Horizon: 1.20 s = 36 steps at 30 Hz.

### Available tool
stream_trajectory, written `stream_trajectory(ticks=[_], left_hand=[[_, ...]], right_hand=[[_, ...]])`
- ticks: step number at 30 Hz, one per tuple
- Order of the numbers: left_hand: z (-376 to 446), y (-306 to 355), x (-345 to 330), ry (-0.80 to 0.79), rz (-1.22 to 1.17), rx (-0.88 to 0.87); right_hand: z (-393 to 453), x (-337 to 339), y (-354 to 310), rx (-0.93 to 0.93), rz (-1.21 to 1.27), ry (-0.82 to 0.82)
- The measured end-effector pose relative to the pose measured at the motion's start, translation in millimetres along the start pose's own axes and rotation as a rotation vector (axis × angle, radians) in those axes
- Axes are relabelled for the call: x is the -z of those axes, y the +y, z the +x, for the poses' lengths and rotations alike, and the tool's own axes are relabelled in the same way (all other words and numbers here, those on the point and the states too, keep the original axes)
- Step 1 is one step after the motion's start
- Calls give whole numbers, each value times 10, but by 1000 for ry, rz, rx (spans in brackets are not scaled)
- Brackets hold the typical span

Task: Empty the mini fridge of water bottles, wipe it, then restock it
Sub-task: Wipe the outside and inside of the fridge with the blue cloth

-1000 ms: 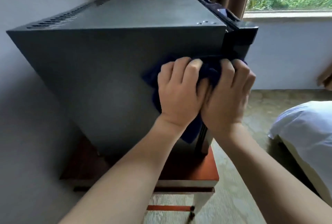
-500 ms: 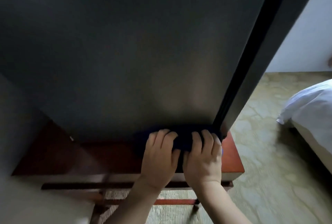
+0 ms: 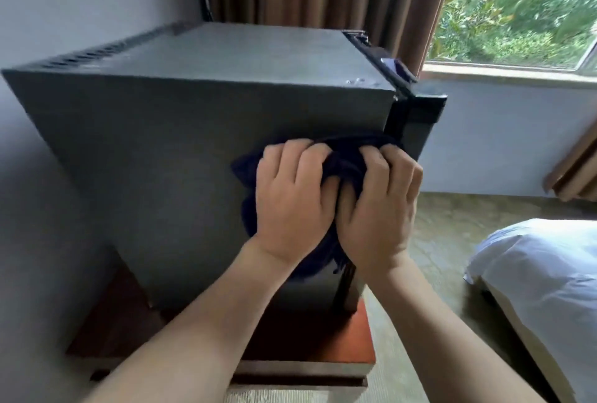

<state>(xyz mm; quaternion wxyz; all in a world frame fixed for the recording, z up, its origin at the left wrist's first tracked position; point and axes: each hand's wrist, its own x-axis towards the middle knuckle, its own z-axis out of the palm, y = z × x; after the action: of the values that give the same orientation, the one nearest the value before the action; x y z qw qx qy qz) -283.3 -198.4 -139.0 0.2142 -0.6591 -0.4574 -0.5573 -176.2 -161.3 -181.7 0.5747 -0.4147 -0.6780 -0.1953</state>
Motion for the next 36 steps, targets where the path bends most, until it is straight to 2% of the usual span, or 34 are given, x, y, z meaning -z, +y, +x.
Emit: stream_trajectory(ticks=[5, 9, 13, 18, 23, 29, 36], left_hand=[[675, 336, 168, -39, -41, 17], [865, 821, 486, -90, -230, 128], [874, 1436, 839, -228, -323, 260], [961, 2201, 1048, -347, -282, 181], [986, 2776, 1132, -291, -287, 102], [1002, 2847, 1116, -283, -320, 93], [1267, 2134, 974, -238, -309, 144]], right_hand=[[866, 602, -128, -67, 82, 1], [1148, 1238, -321, -103, 136, 4], [1176, 1952, -457, -154, 237, -25], [1150, 2789, -349, -286, 269, -33], [1204, 3443, -177, -248, 296, -79], [1227, 3547, -45, -206, 298, -113], [1501, 2857, -141, -207, 356, -218]])
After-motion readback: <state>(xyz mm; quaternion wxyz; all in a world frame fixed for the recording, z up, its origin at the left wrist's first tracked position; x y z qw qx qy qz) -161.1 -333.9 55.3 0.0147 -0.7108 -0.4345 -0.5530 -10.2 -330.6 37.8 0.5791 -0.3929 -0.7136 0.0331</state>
